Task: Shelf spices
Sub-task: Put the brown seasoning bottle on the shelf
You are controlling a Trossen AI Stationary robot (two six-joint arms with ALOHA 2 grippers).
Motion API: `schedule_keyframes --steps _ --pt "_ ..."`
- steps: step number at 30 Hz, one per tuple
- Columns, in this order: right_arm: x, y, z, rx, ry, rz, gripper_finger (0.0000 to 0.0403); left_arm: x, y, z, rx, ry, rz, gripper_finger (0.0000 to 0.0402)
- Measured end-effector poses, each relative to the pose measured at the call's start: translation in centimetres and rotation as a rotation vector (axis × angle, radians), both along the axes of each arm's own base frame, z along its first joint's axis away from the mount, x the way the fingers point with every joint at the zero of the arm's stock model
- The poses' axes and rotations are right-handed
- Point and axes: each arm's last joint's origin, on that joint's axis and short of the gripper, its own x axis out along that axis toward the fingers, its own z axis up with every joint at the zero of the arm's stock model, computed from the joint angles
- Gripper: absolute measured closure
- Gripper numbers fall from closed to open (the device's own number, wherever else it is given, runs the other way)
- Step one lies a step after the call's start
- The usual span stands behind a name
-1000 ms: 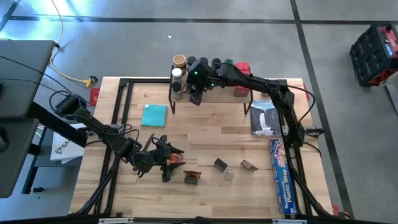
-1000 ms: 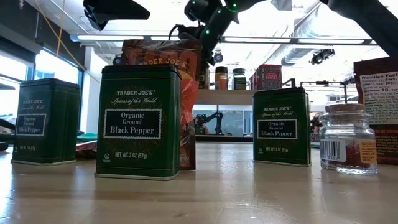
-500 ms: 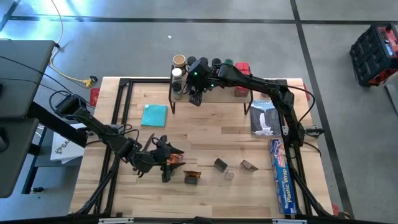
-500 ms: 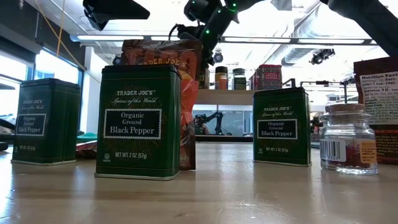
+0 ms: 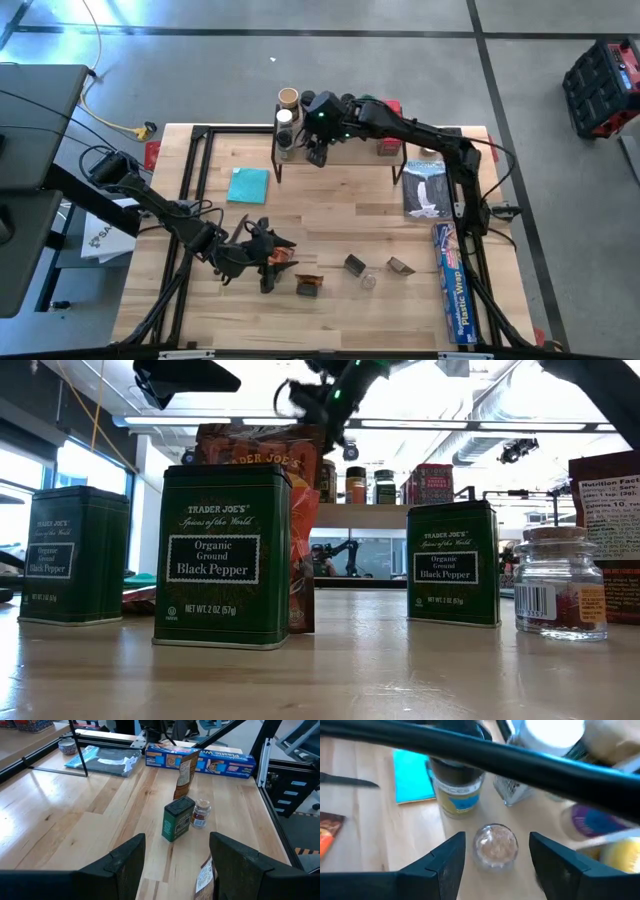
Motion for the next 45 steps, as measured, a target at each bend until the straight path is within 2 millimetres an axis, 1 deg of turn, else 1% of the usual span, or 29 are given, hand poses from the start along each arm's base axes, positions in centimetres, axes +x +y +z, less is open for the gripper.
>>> schedule_keyframes --steps 3,7,9,11,13,17,23,29,33,37,40,42,45 --pt "-1.2 1.0 2.2 -0.057 -0.012 -0.018 0.0190 0.0 0.0 0.0 0.000 0.000 0.000 0.0186" --pt "-3.4 2.2 5.0 -0.140 -0.005 -0.080 0.0191 0.0 0.0 0.0 0.000 0.001 -0.001 0.0186" --pt "-4.4 2.7 5.8 -0.172 0.003 -0.116 0.0197 0.0 0.0 0.0 0.000 0.001 -0.001 0.0186" --pt "-5.1 2.9 6.0 -0.194 0.014 -0.139 0.0206 0.0 0.0 0.0 0.001 0.002 -0.002 0.0186" --pt "-5.4 3.2 5.3 -0.200 0.041 -0.152 0.0220 0.0 -0.1 0.0 0.001 0.002 -0.004 0.0186" --pt "-5.8 3.3 3.0 -0.208 0.060 -0.186 0.0253 -0.2 -0.3 0.0 0.002 0.002 -0.013 0.0186" --pt "-5.9 3.1 -0.9 -0.257 -0.001 -0.257 0.0298 -0.5 -0.7 0.0 0.007 -0.001 -0.020 0.0186" --pt "-5.6 3.1 -3.6 -0.233 -0.052 -0.248 0.0334 -0.5 -0.7 0.0 0.012 -0.005 -0.011 0.0186" --pt "-5.1 4.4 -4.4 -0.210 -0.063 -0.168 0.0359 -0.5 -0.7 0.0 0.013 -0.006 -0.007 0.0186" --pt "-4.6 6.2 -4.4 -0.210 -0.076 -0.089 0.0392 -0.5 -0.7 0.0 0.013 -0.007 -0.006 0.0186" --pt "-3.8 7.4 -4.2 -0.181 -0.134 -0.010 0.0399 -0.5 -0.7 0.0 0.018 -0.009 0.004 0.0186" --pt "-3.3 7.7 -4.7 -0.143 -0.152 0.042 0.0399 -0.5 -0.7 0.0 0.021 -0.010 0.007 0.0186" --pt "-2.6 7.0 -6.0 -0.105 -0.144 0.079 0.0402 -0.5 -0.7 0.0 0.022 -0.010 0.007 0.0186"
